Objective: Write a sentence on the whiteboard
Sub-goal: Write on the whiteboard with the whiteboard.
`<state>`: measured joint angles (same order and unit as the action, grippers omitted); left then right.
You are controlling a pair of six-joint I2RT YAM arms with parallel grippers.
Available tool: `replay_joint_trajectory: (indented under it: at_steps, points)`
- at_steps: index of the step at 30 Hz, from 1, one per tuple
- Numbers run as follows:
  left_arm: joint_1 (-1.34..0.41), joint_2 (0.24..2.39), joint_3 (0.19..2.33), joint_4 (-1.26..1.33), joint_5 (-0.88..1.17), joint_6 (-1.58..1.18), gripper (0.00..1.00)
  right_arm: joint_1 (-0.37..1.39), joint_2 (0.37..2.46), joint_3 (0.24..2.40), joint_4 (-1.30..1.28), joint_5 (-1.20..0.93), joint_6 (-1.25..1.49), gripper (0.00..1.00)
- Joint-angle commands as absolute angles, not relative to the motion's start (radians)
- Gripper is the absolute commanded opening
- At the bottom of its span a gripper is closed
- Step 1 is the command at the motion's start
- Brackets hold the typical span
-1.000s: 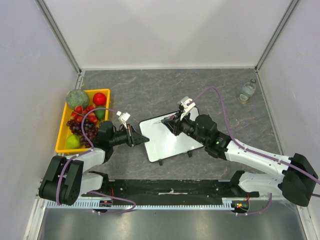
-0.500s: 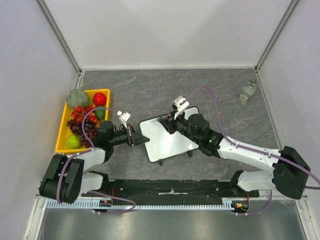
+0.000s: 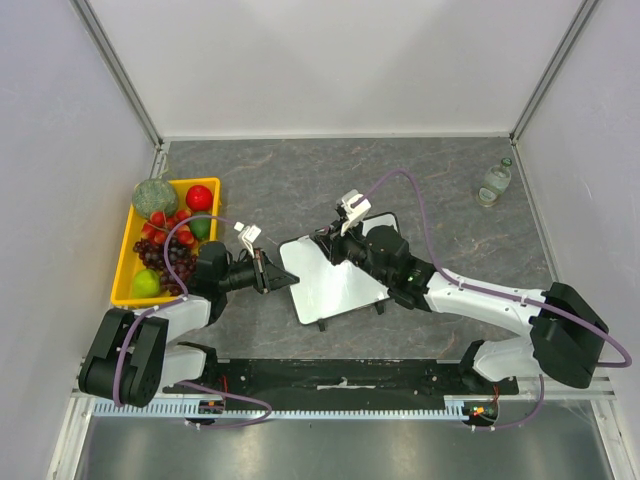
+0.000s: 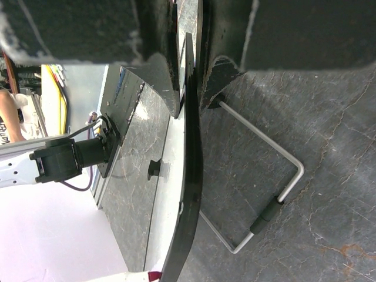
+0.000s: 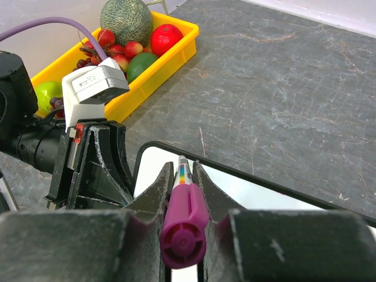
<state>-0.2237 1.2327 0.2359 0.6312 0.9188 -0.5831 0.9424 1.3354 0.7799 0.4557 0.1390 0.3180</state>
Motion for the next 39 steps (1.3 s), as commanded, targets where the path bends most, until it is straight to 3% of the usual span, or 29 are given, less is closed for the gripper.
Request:
replay_joint_trajectory:
  at_steps: [1,39]
  points:
    - [-0.224,1.238,0.242,0.658,0.92,-0.568,0.02,0.946,1.347,0.801,0.512,0.189,0.319,0.0]
    - [-0.222,1.241,0.244,0.658,0.922,-0.568,0.02,0.965,1.261,0.627,0.479,0.12,0.364,0.0]
